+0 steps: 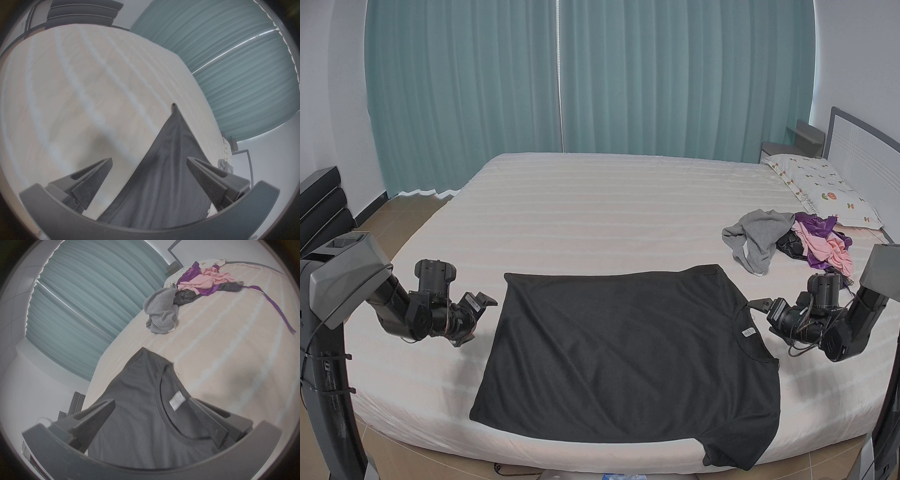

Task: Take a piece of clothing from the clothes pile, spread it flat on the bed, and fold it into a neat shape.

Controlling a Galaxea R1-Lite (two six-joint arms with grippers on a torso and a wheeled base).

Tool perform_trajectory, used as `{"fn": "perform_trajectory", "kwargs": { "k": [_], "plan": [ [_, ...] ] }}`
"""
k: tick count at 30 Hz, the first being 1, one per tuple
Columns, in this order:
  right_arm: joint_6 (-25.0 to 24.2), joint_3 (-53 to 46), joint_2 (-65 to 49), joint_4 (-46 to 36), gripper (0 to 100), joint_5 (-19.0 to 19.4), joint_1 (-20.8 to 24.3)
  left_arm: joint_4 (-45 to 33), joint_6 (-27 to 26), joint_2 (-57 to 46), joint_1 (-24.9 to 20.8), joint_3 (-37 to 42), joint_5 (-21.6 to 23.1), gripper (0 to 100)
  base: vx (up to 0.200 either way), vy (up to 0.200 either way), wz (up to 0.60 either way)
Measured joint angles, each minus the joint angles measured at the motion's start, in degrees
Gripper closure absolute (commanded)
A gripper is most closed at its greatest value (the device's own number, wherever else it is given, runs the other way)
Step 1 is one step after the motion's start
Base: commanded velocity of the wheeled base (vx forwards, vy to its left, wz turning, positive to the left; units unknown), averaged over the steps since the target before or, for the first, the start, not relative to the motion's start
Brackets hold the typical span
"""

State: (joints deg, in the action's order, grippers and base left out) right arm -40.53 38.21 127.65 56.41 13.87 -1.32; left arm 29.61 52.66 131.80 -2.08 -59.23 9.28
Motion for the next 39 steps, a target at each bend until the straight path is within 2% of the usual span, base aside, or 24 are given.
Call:
{"fn": "perform_trajectory", "kwargs": {
  "k": [8, 14, 19, 31, 33, 39],
  "plan": [
    [1.80, -17.79, -5.92, 8.92, 0, 1.15, 0.22, 5.41, -0.06, -8.09, 0.13, 18.47, 2.10, 0, -0.175, 0.000, 0.00],
    [0.96, -25.70, -8.24, 15.54, 0, 1.51, 0.46, 11.47, -0.11, -11.43, -0.20, 25.94, 2.57, 0, 0.000, 0.000, 0.00],
    [0.30, -29.48, -8.06, 19.74, 0, 1.65, 0.48, 14.86, -0.01, -12.35, -1.05, 29.26, 2.66, 0, 0.000, 0.000, 0.00],
    [0.24, -34.93, -5.79, 26.47, 0, 2.11, 2.83, 15.32, 0.21, -13.18, -4.85, 32.22, 2.02, 0, 0.000, -0.200, 0.00],
    [0.27, -35.45, -5.24, 27.26, 0, 2.11, 2.85, 15.34, 0.05, -13.28, -5.05, 32.70, 1.99, 0, 0.000, 0.000, 0.00],
    [0.33, -36.69, -2.89, 30.93, 0, 2.08, 2.99, 15.17, -4.58, -13.62, -4.45, 34.90, 1.41, 0, 0.000, 0.000, 0.00]
  ]
}}
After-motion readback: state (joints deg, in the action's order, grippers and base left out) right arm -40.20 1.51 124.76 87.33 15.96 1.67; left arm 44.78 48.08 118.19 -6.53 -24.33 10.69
